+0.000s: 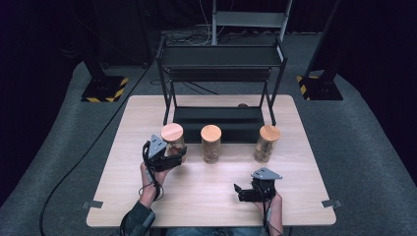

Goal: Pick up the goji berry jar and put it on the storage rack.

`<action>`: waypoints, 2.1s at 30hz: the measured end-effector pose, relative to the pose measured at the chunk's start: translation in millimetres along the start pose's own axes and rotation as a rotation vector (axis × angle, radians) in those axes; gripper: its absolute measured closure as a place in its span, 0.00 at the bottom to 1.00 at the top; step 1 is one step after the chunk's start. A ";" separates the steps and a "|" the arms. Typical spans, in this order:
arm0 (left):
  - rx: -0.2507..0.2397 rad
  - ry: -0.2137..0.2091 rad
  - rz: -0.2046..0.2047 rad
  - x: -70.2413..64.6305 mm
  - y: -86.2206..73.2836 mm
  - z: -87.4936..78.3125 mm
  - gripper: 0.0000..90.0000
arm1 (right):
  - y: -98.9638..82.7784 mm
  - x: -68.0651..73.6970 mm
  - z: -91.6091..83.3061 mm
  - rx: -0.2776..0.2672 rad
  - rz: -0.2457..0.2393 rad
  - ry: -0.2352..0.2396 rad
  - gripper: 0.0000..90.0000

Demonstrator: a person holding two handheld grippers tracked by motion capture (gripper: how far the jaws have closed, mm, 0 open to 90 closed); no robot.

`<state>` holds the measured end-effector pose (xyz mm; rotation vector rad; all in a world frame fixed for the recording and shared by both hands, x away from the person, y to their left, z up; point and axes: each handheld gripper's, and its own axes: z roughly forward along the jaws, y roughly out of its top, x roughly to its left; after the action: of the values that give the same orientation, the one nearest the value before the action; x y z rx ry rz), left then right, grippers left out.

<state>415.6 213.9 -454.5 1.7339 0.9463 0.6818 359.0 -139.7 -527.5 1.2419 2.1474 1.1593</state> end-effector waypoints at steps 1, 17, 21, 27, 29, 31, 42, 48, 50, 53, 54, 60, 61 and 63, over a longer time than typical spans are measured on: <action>0.001 0.001 0.002 0.6 0.8 0.3 0.28 | 0.0 0.0 0.0 0.001 0.000 0.001 0.01; -0.002 0.007 0.001 6.9 7.9 9.3 0.28 | 0.1 0.2 0.1 0.002 0.000 -0.001 0.01; -0.001 0.008 0.001 8.9 10.2 12.3 0.28 | 0.0 0.1 0.0 0.001 0.001 -0.002 0.01; -0.001 0.009 0.000 10.4 14.2 16.3 0.28 | 0.2 0.0 0.4 0.005 0.002 0.000 0.01; 0.000 0.008 -0.001 10.6 15.1 18.0 0.28 | 0.1 0.0 0.3 0.004 0.002 0.000 0.01; 0.003 0.007 -0.002 10.8 16.0 19.9 0.28 | 0.1 -0.1 0.2 0.003 0.003 -0.001 0.01; 0.005 0.011 0.002 13.0 22.5 26.8 0.28 | 0.1 0.0 0.3 0.003 0.002 -0.001 0.01; 0.009 0.010 -0.001 14.4 24.9 31.2 0.28 | 0.2 0.5 0.4 0.006 -0.001 -0.005 0.01; 0.009 0.009 -0.003 14.6 25.4 32.6 0.28 | 0.3 0.6 0.5 0.008 -0.003 -0.004 0.01; 0.013 0.011 0.003 14.9 26.6 34.8 0.28 | 0.2 0.8 0.5 0.007 -0.003 -0.007 0.01; 0.012 0.011 0.002 15.2 27.1 35.3 0.28 | 0.3 0.7 0.6 0.008 -0.004 -0.007 0.01; 0.013 0.017 0.000 18.2 28.9 38.4 0.28 | 0.3 1.0 0.9 0.009 -0.010 -0.011 0.01; 0.014 0.017 -0.002 18.7 28.9 39.1 0.28 | 0.4 1.0 1.0 0.010 -0.010 -0.010 0.01; 0.015 0.015 -0.004 19.5 28.9 40.6 0.28 | 0.4 0.8 1.0 0.009 -0.008 -0.009 0.01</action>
<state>466.5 204.7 -440.6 1.7414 0.9671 0.6871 359.4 -138.5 -527.7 1.2387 2.1518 1.1396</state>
